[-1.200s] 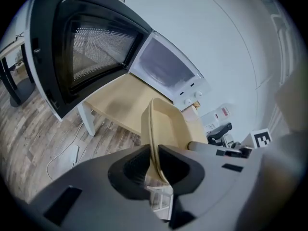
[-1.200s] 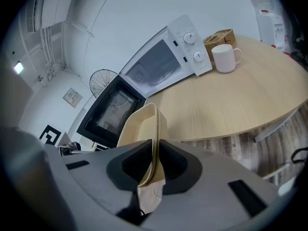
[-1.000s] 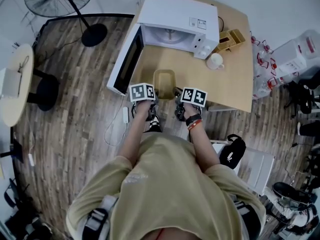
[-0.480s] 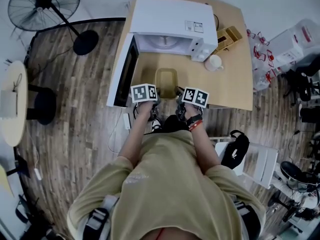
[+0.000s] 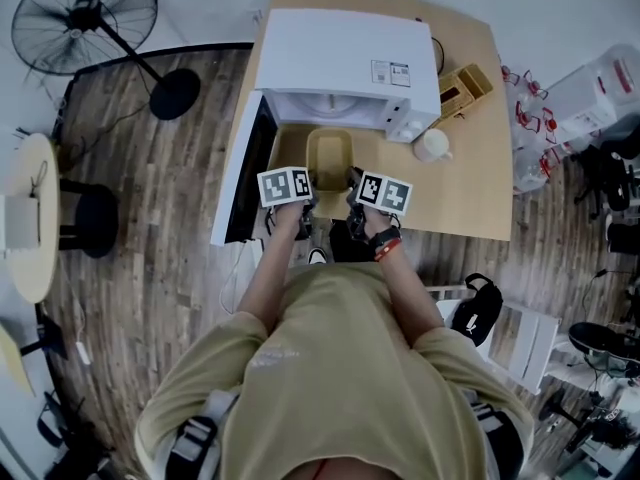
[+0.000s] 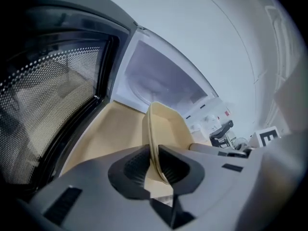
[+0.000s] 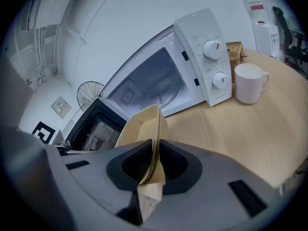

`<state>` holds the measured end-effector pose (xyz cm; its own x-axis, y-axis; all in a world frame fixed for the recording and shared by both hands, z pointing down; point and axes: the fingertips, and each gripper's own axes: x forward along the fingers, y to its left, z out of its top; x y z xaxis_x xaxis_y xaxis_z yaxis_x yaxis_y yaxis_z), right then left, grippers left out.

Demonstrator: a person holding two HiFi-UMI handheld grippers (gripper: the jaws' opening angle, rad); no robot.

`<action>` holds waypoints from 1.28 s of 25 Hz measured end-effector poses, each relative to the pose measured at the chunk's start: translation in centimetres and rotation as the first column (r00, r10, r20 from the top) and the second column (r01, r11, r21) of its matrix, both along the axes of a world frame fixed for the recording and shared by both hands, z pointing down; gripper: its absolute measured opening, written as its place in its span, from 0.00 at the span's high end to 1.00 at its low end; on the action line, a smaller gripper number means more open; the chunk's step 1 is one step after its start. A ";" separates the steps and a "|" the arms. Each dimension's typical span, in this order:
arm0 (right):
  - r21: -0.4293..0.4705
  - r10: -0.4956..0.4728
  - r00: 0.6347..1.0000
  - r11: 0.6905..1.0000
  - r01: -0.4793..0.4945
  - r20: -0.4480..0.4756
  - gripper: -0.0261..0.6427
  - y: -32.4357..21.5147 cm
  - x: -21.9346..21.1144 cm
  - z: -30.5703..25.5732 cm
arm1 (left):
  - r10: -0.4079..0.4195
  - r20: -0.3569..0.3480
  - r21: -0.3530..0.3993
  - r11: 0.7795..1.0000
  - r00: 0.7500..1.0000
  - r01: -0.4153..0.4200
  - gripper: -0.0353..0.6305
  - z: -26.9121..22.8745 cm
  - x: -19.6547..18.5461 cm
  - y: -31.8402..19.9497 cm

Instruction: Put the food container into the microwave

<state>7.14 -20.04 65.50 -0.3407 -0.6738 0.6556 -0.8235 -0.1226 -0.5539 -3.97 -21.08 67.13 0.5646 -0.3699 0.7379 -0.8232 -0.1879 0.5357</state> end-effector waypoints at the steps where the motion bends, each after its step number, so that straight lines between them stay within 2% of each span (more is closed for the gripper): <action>1: 0.001 -0.006 1.000 1.000 0.006 -0.004 0.88 -0.7 0.2 0.0 | -0.006 -0.003 0.006 1.000 1.000 0.006 0.85 0.0 0.1 -0.6; 10: -0.003 -0.009 1.000 1.000 0.009 -0.001 0.88 -5.1 1.6 0.7 | -0.014 0.010 0.064 0.998 1.000 0.014 0.85 0.3 1.6 -4.9; 13: 0.003 -0.006 1.000 1.000 0.006 0.002 0.88 -6.3 1.9 0.7 | -0.040 -0.018 0.061 0.997 0.999 0.041 0.85 0.4 1.8 -6.1; 18: 0.020 -0.001 1.000 1.000 0.001 0.013 0.88 -8.3 2.6 0.7 | -0.052 -0.042 0.100 0.993 0.998 0.057 0.85 0.0 2.4 -8.3; 24: 0.090 0.042 0.998 0.995 -0.047 0.054 0.88 -11.0 3.4 0.0 | -0.060 -0.075 0.128 0.989 0.995 0.069 0.85 -0.4 3.0 -10.7; 32: 0.099 0.031 0.998 0.994 -0.035 0.050 0.88 -13.7 3.7 0.6 | -0.078 -0.067 0.190 0.978 0.995 0.089 0.85 -0.6 3.4 -14.0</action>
